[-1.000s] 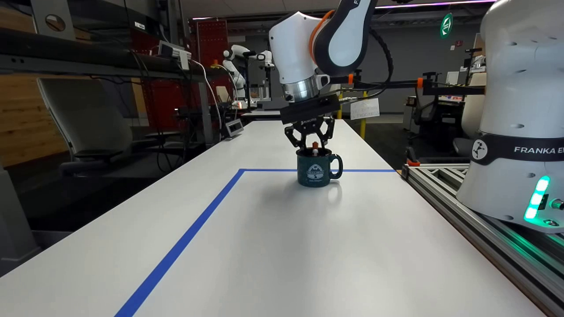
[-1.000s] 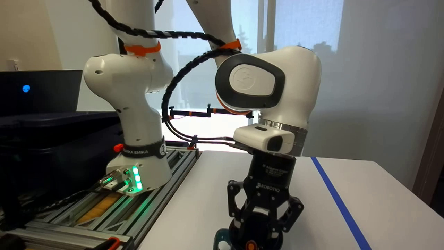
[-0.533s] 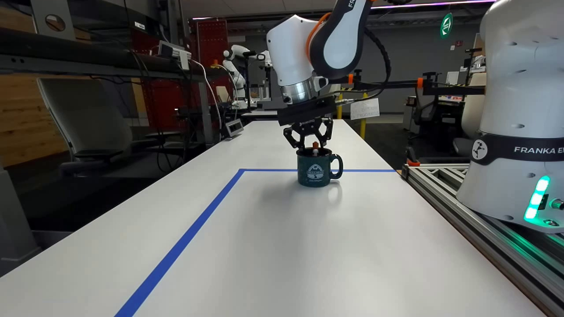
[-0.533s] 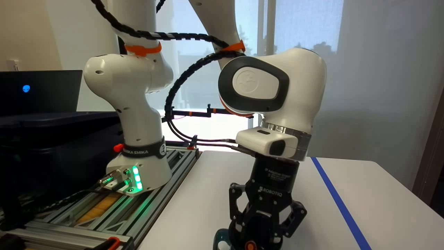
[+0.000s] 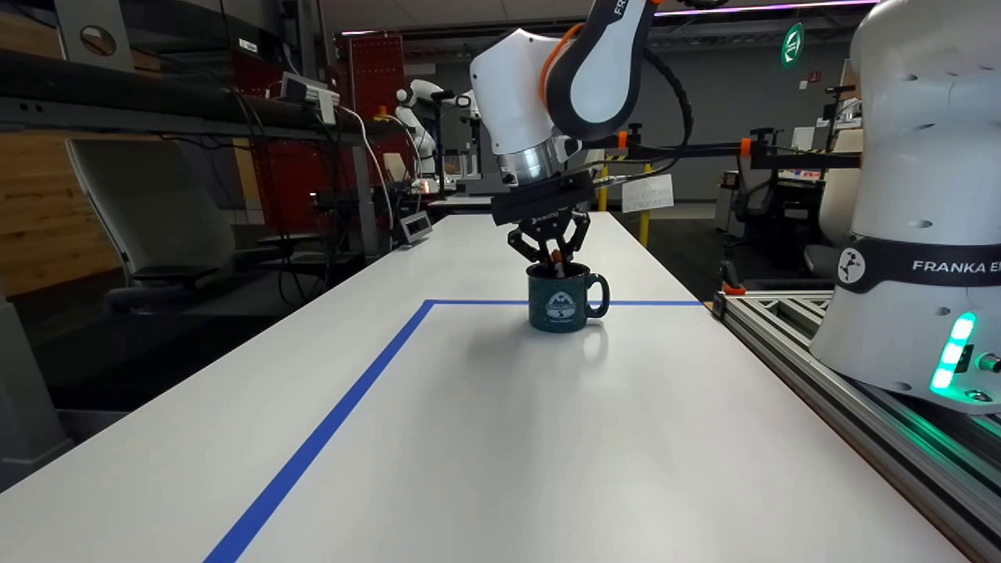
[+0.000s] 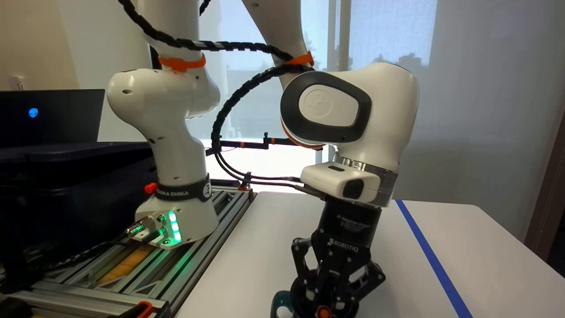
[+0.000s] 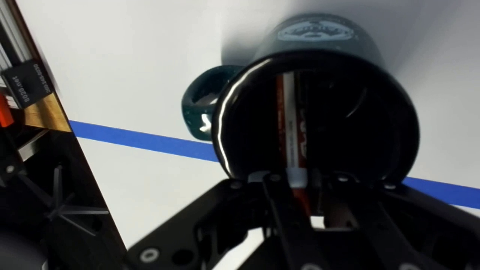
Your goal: Pick up the marker from the cup and put it on the table
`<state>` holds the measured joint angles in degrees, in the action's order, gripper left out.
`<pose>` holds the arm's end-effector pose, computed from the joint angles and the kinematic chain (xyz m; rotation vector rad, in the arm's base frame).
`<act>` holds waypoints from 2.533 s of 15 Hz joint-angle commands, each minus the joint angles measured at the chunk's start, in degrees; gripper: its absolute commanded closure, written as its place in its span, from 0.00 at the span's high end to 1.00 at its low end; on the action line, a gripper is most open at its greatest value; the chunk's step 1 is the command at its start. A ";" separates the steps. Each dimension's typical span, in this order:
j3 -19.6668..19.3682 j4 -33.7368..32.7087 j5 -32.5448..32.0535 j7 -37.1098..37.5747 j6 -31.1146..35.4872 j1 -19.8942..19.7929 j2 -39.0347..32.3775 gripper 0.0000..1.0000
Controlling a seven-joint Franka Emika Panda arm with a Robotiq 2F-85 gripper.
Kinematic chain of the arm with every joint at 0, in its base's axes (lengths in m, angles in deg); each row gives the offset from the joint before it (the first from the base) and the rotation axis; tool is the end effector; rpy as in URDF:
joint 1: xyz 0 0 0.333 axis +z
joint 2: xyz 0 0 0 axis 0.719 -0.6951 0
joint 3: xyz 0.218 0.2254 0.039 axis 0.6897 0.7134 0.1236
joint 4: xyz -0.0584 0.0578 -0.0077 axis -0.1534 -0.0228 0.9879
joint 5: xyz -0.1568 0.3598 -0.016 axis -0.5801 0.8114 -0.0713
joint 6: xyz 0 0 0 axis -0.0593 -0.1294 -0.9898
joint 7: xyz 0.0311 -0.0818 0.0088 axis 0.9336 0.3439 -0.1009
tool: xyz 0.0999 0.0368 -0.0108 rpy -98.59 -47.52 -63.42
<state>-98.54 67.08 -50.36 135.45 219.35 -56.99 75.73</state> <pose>0.3886 -0.1789 0.2050 1.9910 -1.9104 0.0644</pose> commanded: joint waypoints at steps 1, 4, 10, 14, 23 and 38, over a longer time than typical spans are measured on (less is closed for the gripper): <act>-0.11 -0.49 -0.45 1.67 -5.98 2.05 3.67 0.05; 0.96 -1.48 -0.50 2.92 -10.12 2.69 6.99 0.05; 3.88 -4.40 2.52 5.68 -14.20 2.31 9.95 0.05; 4.70 -7.93 7.95 6.41 -14.51 2.28 6.99 0.05; 4.14 -18.76 21.73 -0.95 -10.06 2.24 -7.07 0.05; 1.93 -21.02 35.14 -19.85 2.61 2.68 -17.45 0.05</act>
<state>-95.65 45.70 -17.41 118.55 220.40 -54.94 59.02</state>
